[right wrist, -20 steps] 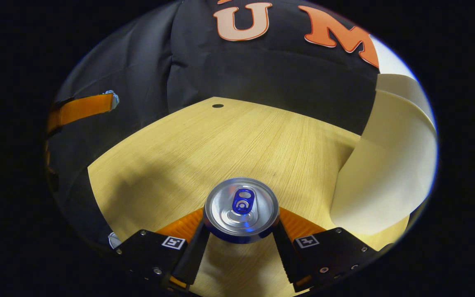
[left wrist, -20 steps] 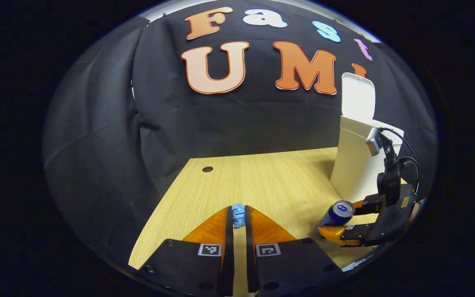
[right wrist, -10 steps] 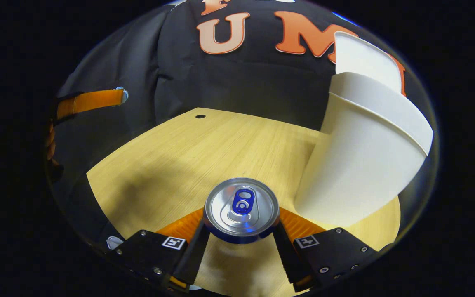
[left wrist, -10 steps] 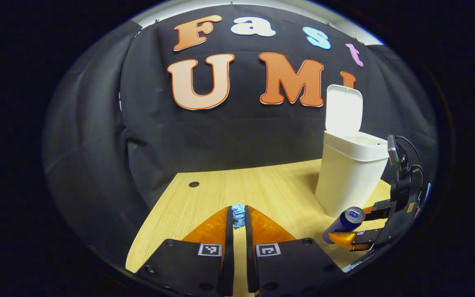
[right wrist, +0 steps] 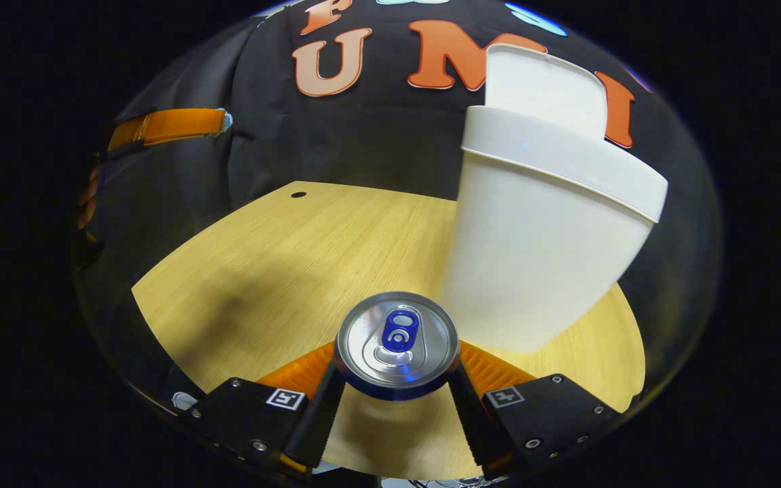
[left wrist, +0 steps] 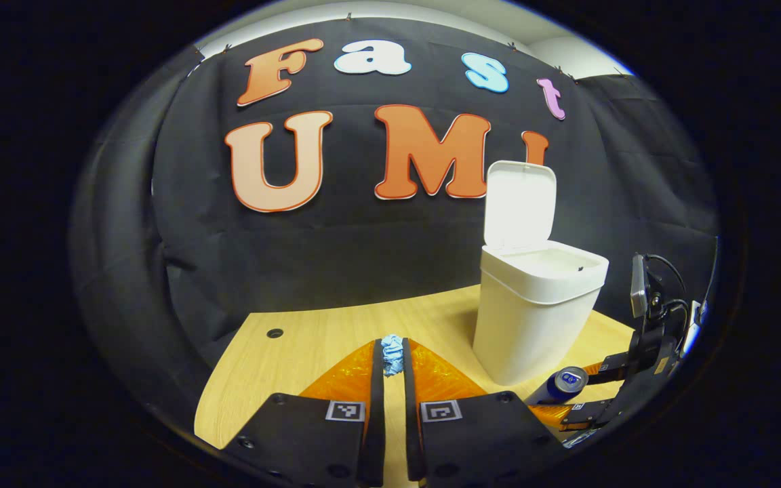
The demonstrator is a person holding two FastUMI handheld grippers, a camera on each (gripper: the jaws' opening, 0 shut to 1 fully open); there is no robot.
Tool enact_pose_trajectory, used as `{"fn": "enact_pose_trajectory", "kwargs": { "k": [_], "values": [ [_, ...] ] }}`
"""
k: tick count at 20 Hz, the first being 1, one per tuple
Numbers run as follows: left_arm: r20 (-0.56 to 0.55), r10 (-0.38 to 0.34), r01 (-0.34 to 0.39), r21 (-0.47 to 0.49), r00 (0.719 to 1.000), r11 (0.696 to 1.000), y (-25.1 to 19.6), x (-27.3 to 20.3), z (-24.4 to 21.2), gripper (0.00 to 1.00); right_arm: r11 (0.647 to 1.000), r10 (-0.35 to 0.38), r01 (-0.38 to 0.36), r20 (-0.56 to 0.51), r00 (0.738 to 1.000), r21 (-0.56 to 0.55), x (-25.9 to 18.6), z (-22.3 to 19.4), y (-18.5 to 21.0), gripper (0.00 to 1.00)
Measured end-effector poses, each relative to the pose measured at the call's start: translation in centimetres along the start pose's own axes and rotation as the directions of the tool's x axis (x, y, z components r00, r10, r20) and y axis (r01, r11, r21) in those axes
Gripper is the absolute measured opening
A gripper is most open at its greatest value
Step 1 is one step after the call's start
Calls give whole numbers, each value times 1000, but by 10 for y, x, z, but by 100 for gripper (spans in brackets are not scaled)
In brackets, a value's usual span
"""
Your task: Press the lid of the desktop garbage bin to open it, pick up the crumpled paper on the desktop and throw it into the bin, then pick up the pop can on the desktop and drop it into the bin, and finally close the garbage bin lid.
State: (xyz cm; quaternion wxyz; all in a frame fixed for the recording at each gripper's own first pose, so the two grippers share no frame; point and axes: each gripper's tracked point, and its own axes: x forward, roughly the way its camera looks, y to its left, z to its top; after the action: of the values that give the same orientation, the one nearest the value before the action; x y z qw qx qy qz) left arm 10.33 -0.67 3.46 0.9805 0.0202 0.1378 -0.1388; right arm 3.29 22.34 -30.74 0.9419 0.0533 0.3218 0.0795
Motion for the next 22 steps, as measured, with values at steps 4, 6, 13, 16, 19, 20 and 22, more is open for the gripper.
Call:
{"fn": "enact_pose_trajectory", "kwargs": {
  "k": [4,6,13,16,19,20,22],
  "values": [
    [24,-57,57,0,998,998,-33,12,19,16,998,-52,52,13,999,33,2,2,-1,81],
    [35,-83,83,1,996,997,-51,18,26,16,996,-71,70,15,997,52,0,-1,-2,81],
    [66,-168,169,-6,984,986,-107,41,53,16,988,-124,121,26,992,99,-2,1,-7,81],
    [80,-201,203,-10,976,979,-129,51,65,16,983,-144,140,24,989,117,-4,0,-8,82],
    [89,-225,226,-7,970,974,-151,61,73,16,979,-160,156,25,987,132,-4,-1,-10,82],
    [91,-230,232,-4,969,973,-156,65,76,16,978,-165,160,25,986,137,-5,-1,-10,81],
    [93,-241,242,-2,966,970,-169,72,80,16,975,-172,167,22,985,149,-6,-2,-10,81]
  ]
}}
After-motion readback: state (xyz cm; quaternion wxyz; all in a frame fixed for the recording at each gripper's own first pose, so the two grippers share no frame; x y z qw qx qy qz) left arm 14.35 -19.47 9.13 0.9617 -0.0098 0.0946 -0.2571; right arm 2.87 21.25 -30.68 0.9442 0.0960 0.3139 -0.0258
